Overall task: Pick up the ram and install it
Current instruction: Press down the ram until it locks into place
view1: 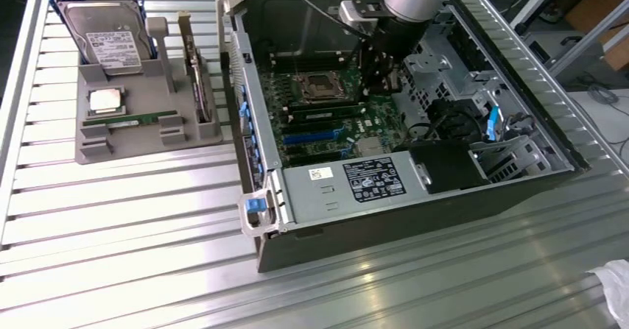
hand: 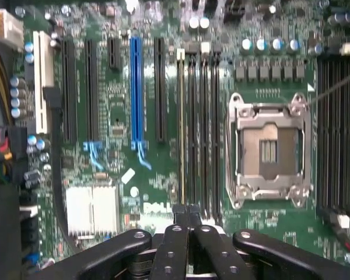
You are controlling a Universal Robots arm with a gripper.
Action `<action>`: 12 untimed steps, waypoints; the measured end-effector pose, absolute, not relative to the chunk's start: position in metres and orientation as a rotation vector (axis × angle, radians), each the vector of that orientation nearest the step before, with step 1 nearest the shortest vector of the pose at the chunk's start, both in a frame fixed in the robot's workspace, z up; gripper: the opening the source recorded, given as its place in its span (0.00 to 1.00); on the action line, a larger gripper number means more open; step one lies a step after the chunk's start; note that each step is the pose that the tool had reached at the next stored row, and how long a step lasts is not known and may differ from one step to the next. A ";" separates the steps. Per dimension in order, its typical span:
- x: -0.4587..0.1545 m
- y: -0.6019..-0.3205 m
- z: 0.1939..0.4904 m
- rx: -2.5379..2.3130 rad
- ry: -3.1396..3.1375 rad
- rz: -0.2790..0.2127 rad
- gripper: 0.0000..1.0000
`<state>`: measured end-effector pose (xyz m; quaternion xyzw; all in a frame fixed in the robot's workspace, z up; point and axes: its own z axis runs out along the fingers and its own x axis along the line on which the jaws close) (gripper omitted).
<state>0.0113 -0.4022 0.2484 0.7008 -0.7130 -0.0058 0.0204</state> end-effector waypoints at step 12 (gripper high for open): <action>0.067 -0.401 0.257 2.181 -2.219 -0.035 0.11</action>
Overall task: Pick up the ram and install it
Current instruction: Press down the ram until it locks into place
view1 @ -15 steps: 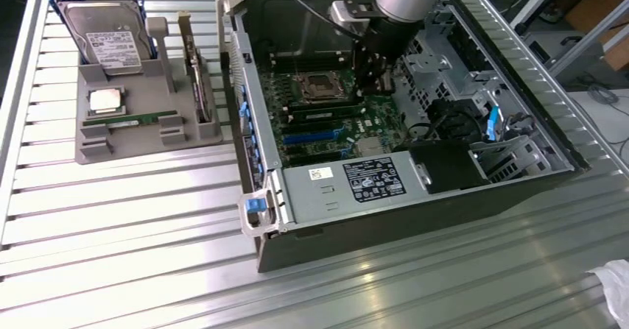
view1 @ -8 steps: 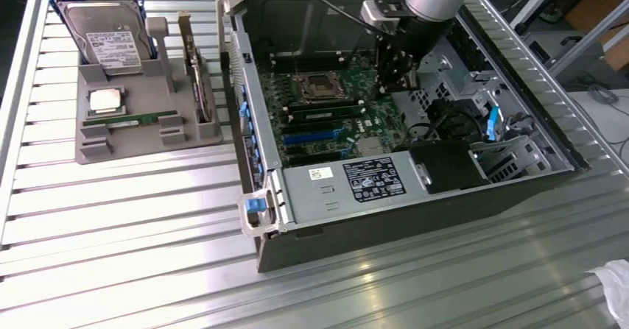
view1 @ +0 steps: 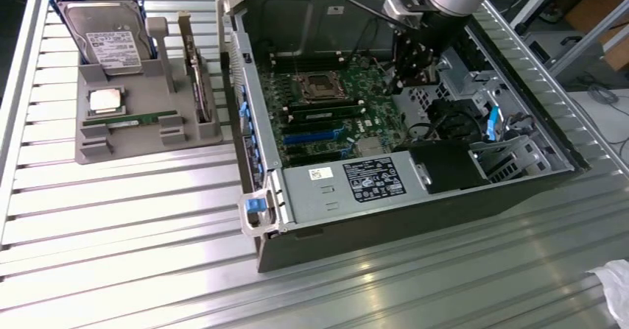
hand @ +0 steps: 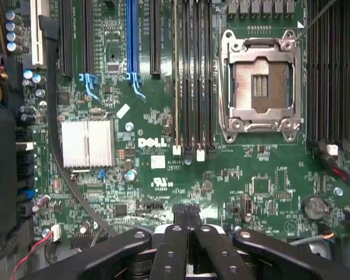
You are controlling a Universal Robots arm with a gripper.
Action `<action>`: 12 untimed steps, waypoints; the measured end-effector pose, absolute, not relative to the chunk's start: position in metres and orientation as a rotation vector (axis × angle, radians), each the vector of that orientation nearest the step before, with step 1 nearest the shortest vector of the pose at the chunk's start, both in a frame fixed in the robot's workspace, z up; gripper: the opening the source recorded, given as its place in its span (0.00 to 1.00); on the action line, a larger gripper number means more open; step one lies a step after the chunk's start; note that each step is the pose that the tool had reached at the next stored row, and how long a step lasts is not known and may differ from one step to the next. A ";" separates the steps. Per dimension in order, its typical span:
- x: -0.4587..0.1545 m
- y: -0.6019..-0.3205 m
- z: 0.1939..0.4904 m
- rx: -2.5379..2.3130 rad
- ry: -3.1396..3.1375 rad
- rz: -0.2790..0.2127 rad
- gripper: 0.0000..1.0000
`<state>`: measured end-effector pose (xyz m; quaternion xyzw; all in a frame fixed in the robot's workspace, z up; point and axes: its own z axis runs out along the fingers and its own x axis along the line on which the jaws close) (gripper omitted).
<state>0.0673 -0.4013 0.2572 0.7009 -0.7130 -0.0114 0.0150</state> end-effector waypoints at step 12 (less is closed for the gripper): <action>0.069 -0.401 0.300 2.183 -2.221 -0.039 0.11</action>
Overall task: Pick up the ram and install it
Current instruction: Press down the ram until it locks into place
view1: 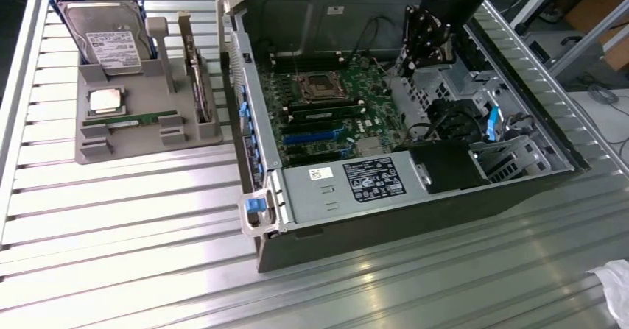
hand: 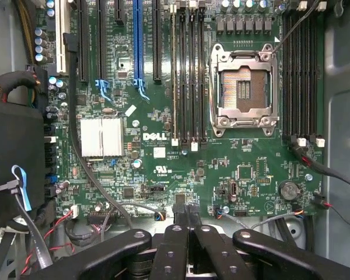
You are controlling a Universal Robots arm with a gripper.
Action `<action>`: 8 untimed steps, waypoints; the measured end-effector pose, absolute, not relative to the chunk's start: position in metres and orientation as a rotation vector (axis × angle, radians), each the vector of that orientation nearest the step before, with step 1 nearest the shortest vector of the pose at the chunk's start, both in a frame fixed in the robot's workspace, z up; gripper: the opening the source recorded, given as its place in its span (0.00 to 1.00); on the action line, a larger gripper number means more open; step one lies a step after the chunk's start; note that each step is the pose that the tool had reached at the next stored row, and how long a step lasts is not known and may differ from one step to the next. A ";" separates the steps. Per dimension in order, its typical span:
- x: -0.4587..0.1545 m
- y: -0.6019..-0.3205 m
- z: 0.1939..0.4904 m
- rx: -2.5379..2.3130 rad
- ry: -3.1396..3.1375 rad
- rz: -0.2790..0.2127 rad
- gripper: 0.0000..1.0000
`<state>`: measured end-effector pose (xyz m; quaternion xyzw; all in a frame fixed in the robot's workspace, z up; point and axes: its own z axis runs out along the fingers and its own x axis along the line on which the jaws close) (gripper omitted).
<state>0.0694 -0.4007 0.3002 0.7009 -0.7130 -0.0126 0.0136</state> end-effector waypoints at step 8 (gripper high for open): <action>0.069 -0.401 0.300 2.183 -2.221 -0.039 0.11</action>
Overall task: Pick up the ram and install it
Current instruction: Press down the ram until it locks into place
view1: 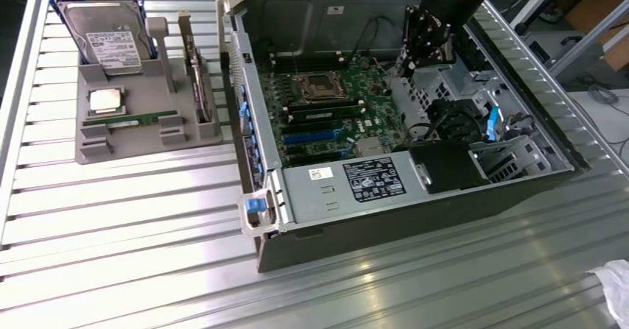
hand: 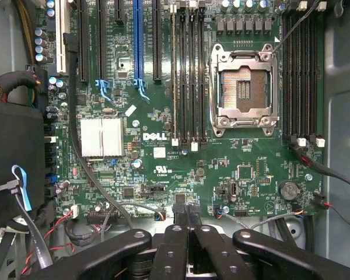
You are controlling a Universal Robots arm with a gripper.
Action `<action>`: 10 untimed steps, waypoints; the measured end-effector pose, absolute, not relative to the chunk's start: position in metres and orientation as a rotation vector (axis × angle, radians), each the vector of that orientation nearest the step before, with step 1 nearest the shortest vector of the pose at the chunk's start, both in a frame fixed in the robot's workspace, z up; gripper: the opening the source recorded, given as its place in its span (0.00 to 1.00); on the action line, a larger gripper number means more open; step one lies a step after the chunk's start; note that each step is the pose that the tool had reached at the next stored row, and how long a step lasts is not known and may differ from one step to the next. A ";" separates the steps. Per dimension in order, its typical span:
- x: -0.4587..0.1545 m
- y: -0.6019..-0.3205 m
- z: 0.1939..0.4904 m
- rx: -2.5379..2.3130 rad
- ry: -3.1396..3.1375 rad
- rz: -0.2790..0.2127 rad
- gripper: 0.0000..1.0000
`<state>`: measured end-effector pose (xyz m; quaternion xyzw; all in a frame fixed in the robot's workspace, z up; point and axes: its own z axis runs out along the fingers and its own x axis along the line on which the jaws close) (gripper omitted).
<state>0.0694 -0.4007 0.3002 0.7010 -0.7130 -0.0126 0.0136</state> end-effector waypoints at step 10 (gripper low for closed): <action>0.070 -0.401 0.300 2.028 -2.365 -0.042 0.11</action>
